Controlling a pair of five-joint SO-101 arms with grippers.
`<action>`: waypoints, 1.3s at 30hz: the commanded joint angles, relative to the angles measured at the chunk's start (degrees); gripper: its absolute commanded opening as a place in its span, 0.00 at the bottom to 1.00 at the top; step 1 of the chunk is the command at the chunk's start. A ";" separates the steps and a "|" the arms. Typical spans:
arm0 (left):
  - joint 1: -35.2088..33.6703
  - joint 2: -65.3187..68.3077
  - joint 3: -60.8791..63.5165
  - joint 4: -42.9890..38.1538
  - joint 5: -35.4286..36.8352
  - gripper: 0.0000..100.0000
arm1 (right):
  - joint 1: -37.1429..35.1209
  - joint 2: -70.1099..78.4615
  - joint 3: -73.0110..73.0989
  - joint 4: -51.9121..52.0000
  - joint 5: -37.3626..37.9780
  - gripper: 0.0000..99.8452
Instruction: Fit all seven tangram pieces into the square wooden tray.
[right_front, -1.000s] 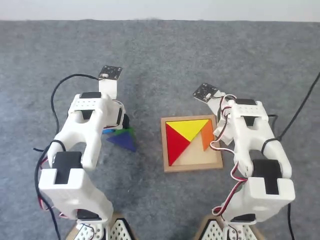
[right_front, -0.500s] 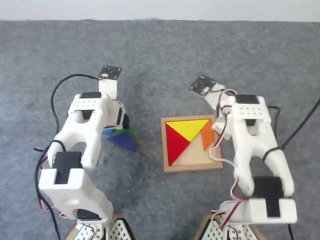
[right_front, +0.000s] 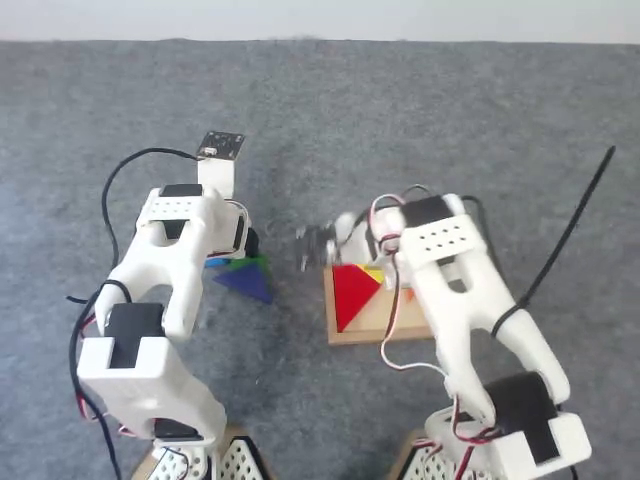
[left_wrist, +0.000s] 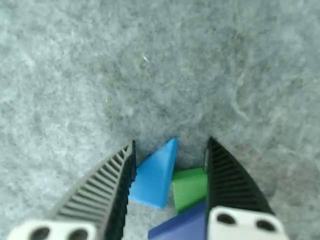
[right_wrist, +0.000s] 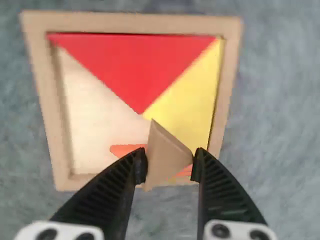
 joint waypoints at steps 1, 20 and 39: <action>-0.09 -2.29 0.04 -0.88 -0.62 0.21 | -3.30 -3.12 -2.20 0.57 19.96 0.13; 0.00 -2.29 0.04 -1.05 -0.70 0.21 | -4.35 1.63 1.85 0.04 47.03 0.19; 0.09 -2.29 0.04 -1.05 -0.70 0.21 | 5.32 -10.33 -14.51 3.47 -19.08 0.01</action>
